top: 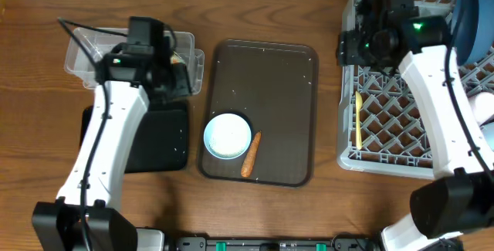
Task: Sort waste into correct bins and load items into the dishwasher rack
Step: 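Reach the left gripper to the light-blue rice bowl and grasp its rim, then carry the bowl left and tip the rice onto the black tray, then bring the empty bowl back and set it on the brown tray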
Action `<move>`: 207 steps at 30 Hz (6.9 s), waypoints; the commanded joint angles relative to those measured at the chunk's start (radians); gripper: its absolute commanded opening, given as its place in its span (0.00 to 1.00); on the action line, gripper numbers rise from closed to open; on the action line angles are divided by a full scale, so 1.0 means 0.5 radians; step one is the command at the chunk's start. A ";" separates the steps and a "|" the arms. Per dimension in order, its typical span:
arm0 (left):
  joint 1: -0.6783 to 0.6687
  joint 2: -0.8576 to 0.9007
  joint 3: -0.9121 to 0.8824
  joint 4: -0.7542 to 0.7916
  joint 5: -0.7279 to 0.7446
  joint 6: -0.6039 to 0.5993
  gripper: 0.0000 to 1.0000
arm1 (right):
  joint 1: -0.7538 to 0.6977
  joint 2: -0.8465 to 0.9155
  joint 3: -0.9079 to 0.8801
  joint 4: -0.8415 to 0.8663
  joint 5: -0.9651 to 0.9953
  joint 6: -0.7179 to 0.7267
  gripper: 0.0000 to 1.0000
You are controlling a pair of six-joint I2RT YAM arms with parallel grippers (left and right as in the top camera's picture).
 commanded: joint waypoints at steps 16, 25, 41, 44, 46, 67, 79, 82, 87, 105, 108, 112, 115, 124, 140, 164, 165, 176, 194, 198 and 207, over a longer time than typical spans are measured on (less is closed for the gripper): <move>-0.706 0.450 -0.069 0.098 0.018 -0.377 0.54 | 0.014 0.027 -0.004 0.026 -0.009 -0.018 0.73; -0.788 0.659 -0.069 0.138 0.018 -0.533 0.53 | 0.014 0.027 -0.004 0.025 -0.009 -0.018 0.74; -0.790 0.853 -0.069 0.263 0.034 -0.559 0.28 | 0.014 0.027 -0.004 0.026 -0.009 -0.018 0.74; -0.790 0.857 -0.069 0.264 0.033 -0.559 0.23 | 0.014 0.027 -0.004 0.027 -0.009 -0.018 0.74; -0.790 0.857 -0.069 0.265 0.033 -0.559 0.20 | 0.014 0.027 -0.004 0.026 -0.009 -0.018 0.74; -0.790 0.766 0.014 0.112 -0.147 -0.555 0.06 | 0.014 0.027 -0.004 -0.005 -0.008 -0.018 0.74; -0.727 0.362 0.063 -0.045 -0.185 -0.449 0.06 | 0.014 0.027 -0.004 -0.001 -0.007 -0.018 0.74; -0.642 0.297 0.063 -0.086 -0.182 -0.446 0.06 | 0.014 0.027 -0.004 -0.002 -0.007 -0.018 0.74; -0.397 0.210 0.063 -0.146 -0.031 -0.444 0.06 | 0.014 0.027 -0.004 -0.003 0.008 -0.019 0.74; 0.835 0.187 -0.146 -0.122 1.598 0.336 0.06 | 0.013 0.027 -0.004 -0.003 0.043 -0.018 0.74; 1.040 0.187 -0.230 -0.123 2.037 0.457 0.06 | 0.014 0.027 -0.004 -0.003 0.053 -0.018 0.74; 1.295 0.188 -0.410 -0.121 2.228 0.555 0.06 | 0.014 0.027 -0.004 -0.004 0.052 -0.018 0.74; 1.419 0.188 -0.529 -0.078 2.289 0.591 0.06 | 0.014 0.027 -0.004 -0.004 0.052 -0.018 0.74; 1.649 0.188 -0.882 0.317 2.888 0.879 0.06 | 0.014 0.027 -0.004 -0.005 0.052 -0.018 0.74; 1.650 0.188 -0.949 0.352 2.888 1.232 0.06 | 0.014 0.027 -0.004 -0.011 0.053 -0.018 0.74; 1.644 0.188 -0.939 0.590 2.564 0.606 0.06 | 0.010 0.027 -0.004 -0.011 0.051 -0.017 0.74; 1.643 0.187 -0.939 0.589 2.635 0.550 0.06 | 0.010 0.027 -0.004 -0.011 0.052 -0.017 0.74; 1.627 0.169 -0.926 0.625 2.816 0.659 0.06 | 0.010 0.027 -0.004 -0.018 0.052 -0.017 0.74; 1.576 0.159 -0.914 0.658 2.550 0.318 0.06 | 0.010 0.027 -0.004 -0.024 0.052 -0.018 0.74; 1.501 0.060 -0.908 0.643 2.366 0.295 0.06 | 0.010 0.027 -0.004 -0.021 0.052 -0.017 0.74; 0.998 -0.492 -0.783 0.684 1.458 -0.042 0.06 | 0.009 0.027 -0.004 -0.006 0.052 -0.018 0.74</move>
